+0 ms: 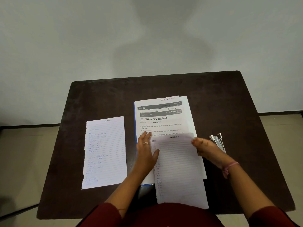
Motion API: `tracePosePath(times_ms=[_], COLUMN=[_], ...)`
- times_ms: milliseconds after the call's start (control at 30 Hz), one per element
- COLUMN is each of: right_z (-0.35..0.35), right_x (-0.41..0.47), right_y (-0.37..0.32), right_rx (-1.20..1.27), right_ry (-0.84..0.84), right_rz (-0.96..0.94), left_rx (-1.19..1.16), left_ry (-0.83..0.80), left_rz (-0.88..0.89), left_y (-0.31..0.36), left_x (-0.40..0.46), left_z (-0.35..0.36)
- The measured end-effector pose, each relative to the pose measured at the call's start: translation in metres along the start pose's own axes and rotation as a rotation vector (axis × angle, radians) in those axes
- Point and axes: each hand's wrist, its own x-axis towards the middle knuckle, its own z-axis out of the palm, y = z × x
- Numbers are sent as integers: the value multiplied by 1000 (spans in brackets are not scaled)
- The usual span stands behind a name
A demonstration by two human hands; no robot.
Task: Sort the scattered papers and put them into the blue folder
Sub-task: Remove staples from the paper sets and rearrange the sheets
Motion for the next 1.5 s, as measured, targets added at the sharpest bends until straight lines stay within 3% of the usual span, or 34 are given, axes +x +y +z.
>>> tracePosePath(times_ms=[200, 333, 500, 667, 933, 1100, 1367, 1500], right_z=[12, 12, 14, 27, 41, 49, 55, 54], right_x=[-17, -20, -20, -23, -29, -29, -12, -6], right_y=[32, 35, 20, -4, -47, -72, -49, -42], right_rx=[-17, 70, 187, 189, -154, -191, -211, -312], right_ry=[25, 104, 109, 74, 136, 253, 331, 413], right_rz=[-23, -45, -61, -165, -505, -677, -604, -686], left_rx=[-328, -485, -722, -604, -559, -581, -579, -577], left_ry=[-14, 2, -104, -93, 241, 368, 443, 396], left_rz=[-374, -451, -550, -438, -130, 22, -14, 42], left_y=[-1, 7, 12, 38, 65, 73, 49, 40], left_x=[-6, -12, -23, -33, -33, -29, -24, -19], left_z=[-5, -6, -3, -8, -35, -43, -25, -24])
